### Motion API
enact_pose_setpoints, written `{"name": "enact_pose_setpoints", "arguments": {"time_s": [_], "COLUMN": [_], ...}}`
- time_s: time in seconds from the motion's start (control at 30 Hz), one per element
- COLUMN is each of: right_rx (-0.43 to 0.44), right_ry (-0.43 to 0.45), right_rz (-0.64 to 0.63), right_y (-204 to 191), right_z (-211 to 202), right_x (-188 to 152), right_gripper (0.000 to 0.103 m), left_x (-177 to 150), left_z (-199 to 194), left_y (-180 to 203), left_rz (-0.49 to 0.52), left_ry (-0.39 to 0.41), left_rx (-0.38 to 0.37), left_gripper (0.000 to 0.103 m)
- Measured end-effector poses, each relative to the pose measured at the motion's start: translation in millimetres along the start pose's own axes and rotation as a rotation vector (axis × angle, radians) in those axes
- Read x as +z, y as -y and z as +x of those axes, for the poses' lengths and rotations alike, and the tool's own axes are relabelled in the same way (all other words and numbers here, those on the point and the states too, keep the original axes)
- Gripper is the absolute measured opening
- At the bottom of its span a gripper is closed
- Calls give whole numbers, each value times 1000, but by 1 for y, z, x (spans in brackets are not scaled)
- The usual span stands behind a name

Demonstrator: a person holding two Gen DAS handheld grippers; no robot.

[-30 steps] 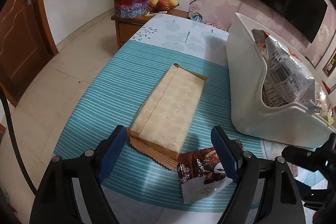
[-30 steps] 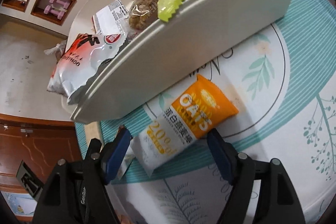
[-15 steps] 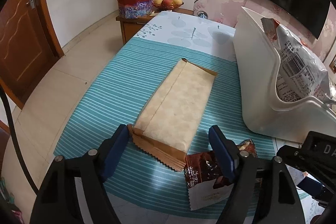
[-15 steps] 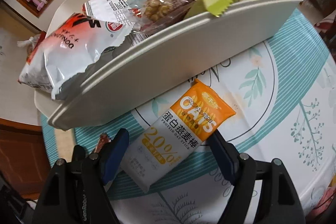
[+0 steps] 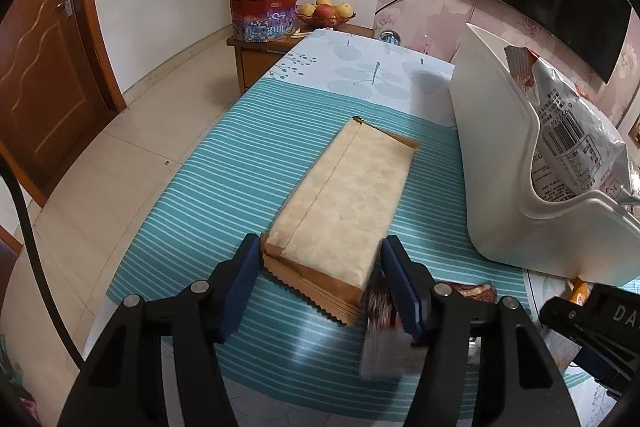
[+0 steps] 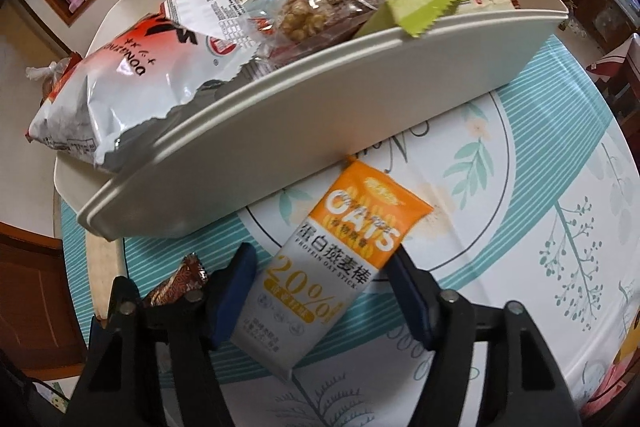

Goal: Organize snacks
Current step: 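Grasp and lift the OATS bar with the right gripper while the left grasps the cracker packet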

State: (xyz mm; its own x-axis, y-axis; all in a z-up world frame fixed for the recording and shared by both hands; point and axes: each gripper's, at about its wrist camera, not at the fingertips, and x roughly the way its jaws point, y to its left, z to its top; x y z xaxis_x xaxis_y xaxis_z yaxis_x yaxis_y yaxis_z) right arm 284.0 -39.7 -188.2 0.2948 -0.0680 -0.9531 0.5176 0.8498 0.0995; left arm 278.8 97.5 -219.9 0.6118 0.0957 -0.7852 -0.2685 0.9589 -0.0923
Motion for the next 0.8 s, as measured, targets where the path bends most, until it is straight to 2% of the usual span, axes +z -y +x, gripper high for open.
{"name": "enact_pose_setpoints", "arguments": {"time_s": [0.07, 0.23, 0.57, 0.8], "right_rx": [10, 45, 105, 162], "right_ry": [6, 9, -33, -42], "right_rz": [16, 28, 29, -5], "right_y": [7, 19, 70, 84], "right_z": [-1, 0, -6, -22], "right_x": [0, 1, -15, -23], "right_gripper": [55, 48, 45, 45], "left_x": [-1, 1, 2, 12], "left_z": [-1, -4, -24, -72], "left_y": [0, -2, -7, -13], "left_rz": [-1, -21, -38, -43], "left_ry": [-2, -12, 7, 105], "left_rx": [1, -10, 10, 10], "left_gripper": [59, 58, 57, 57]}}
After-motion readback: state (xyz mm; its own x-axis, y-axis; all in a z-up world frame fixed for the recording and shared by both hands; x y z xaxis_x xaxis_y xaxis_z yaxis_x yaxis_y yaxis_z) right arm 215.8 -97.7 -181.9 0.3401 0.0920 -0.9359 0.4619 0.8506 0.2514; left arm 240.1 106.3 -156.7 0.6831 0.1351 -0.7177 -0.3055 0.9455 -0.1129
